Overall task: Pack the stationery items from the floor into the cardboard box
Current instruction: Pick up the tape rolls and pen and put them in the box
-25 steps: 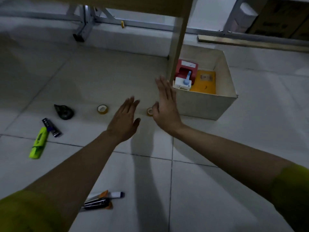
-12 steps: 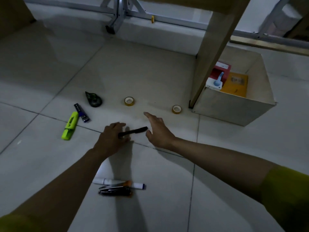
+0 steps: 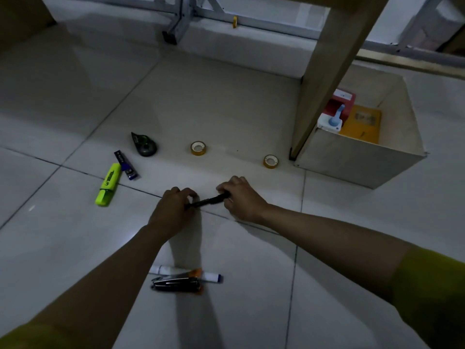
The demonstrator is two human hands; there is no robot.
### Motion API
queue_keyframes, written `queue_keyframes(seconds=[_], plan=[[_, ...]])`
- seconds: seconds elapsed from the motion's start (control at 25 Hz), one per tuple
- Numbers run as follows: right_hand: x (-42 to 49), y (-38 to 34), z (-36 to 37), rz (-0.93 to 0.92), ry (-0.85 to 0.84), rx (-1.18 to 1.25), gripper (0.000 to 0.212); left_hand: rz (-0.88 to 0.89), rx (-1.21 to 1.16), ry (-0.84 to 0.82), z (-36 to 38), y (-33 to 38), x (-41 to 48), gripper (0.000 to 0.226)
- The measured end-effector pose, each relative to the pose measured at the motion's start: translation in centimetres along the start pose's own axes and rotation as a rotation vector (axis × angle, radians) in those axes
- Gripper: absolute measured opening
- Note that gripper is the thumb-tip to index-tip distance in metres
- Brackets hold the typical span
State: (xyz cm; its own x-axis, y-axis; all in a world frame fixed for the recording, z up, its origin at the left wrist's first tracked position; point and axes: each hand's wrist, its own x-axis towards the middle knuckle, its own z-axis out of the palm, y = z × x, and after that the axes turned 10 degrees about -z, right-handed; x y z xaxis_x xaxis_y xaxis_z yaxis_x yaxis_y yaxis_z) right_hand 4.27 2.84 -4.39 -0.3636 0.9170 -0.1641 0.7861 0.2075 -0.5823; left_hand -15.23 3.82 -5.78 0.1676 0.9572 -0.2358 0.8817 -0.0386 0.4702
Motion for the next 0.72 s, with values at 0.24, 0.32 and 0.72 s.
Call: queue_keyframes(seconds=[0.24, 0.32, 0.72], plan=[[-0.7, 0.5, -0.3, -0.062, 0.045, 0.037, 0.026, 0.114, 0.162, 0.012, 0.7, 1.9, 0.1, 0.026], [-0.7, 0.7, -0.7, -0.079, 0.078, 0.054, 0.025, 0.100, 0.097, -0.024, 1.0, 3.0, 0.2, 0.020], [0.4, 5.3, -5.3, 0.201, 0.278, 0.030, 0.053, -0.179, -0.456, -0.040, 1.3, 6.2, 0.9, 0.033]])
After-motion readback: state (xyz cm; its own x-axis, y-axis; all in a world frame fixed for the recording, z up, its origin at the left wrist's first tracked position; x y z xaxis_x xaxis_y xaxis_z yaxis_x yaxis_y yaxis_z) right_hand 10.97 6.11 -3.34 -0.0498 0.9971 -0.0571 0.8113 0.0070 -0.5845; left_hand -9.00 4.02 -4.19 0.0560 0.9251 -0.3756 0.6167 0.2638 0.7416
